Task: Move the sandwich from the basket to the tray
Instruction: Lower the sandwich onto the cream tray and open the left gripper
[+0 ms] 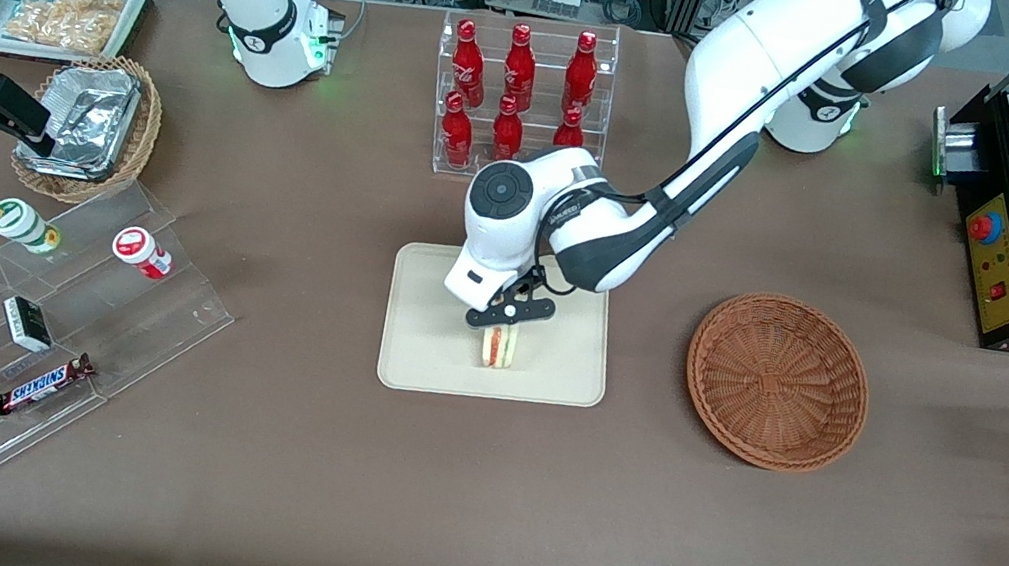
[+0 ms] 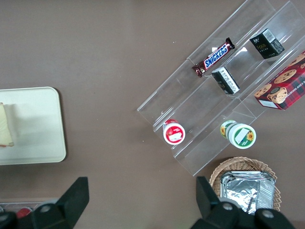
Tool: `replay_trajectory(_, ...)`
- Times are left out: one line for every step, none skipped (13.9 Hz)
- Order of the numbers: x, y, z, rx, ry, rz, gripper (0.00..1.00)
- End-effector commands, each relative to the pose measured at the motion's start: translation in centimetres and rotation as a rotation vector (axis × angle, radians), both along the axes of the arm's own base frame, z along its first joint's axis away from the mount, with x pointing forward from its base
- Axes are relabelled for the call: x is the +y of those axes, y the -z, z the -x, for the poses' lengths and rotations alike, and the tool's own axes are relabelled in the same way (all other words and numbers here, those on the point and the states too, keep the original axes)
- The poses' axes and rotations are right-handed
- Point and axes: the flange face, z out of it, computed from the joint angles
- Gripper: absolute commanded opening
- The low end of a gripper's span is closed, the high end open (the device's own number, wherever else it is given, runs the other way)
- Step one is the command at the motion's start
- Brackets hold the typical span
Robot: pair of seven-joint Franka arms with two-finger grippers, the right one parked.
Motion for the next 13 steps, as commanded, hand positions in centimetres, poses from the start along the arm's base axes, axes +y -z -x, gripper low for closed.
replay_trajectory(-0.7, 0.3, -0.4, -0.019, -0.008, 0.003, 0.05)
replay_trajectory(-0.6, 0.5, -0.4, -0.017, -0.002, 0.001, 0.09)
replay_trajectory(-0.6, 0.5, -0.4, -0.015, -0.004, 0.002, 0.29)
replay_trajectory(-0.6, 0.5, -0.4, -0.015, -0.007, 0.002, 0.87)
replay_trajectory(-0.6, 0.4, -0.4, -0.014, -0.014, 0.003, 1.00)
replay_trajectory(-0.5, 0.3, -0.5, -0.014, -0.012, 0.004, 1.00)
replay_trajectory(-0.4, -0.1, -0.7, -0.019, -0.019, 0.008, 1.00)
replay_trajectory(-0.5, -0.9, -0.7, -0.028, -0.016, 0.009, 1.00)
replay_trajectory(-0.3, -2.2, -0.9, -0.043, -0.013, 0.012, 1.00)
replay_trajectory(0.2, -3.6, -1.4, -0.058, -0.018, 0.015, 1.00)
replay_trajectory(1.4, -5.0, -2.2, -0.060, -0.029, -0.002, 1.00)
replay_trajectory(2.4, -5.9, -2.6, -0.047, -0.010, -0.035, 1.00)
replay_trajectory(2.6, -7.2, -2.5, -0.050, 0.013, -0.039, 1.00)
